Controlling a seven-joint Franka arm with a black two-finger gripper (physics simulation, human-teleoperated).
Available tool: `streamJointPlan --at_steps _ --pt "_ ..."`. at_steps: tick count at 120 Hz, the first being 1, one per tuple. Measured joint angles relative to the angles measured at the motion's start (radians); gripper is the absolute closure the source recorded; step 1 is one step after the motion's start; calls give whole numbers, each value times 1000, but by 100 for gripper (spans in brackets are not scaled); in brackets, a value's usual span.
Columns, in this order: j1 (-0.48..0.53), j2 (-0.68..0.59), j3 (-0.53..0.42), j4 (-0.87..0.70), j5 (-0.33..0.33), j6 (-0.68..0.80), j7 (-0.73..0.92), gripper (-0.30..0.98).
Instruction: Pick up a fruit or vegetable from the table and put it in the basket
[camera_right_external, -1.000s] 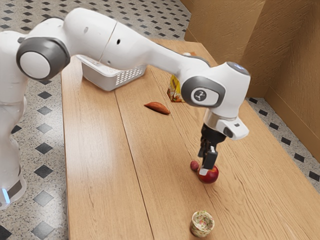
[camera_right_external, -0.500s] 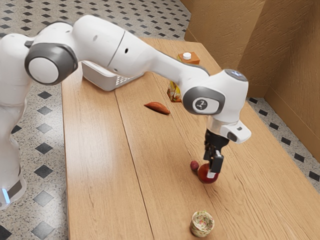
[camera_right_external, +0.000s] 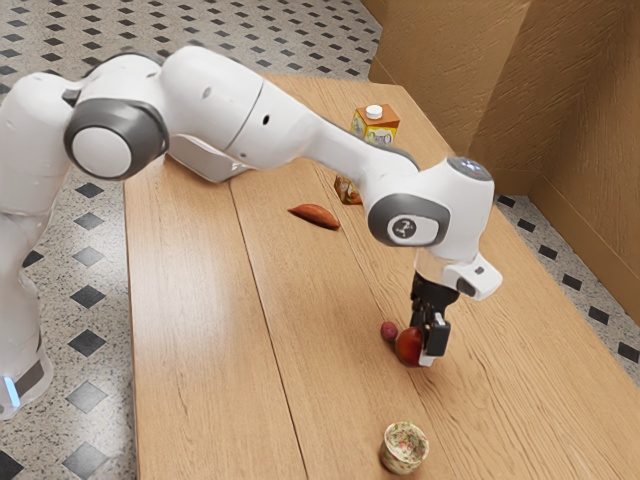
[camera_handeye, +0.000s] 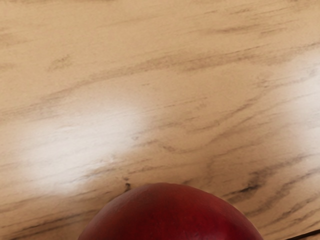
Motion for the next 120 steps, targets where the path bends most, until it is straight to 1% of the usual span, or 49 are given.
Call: streamJointPlan --at_steps 54,75,90,110,120 --pt "-1 16 8 0 0 6 -9 3" --pt "-2 16 8 0 -2 6 -12 19" --pt "-2 15 8 2 2 4 -14 23" --pt "-2 9 9 12 8 -8 -18 26" --pt "-1 0 22 54 11 -26 -20 29"
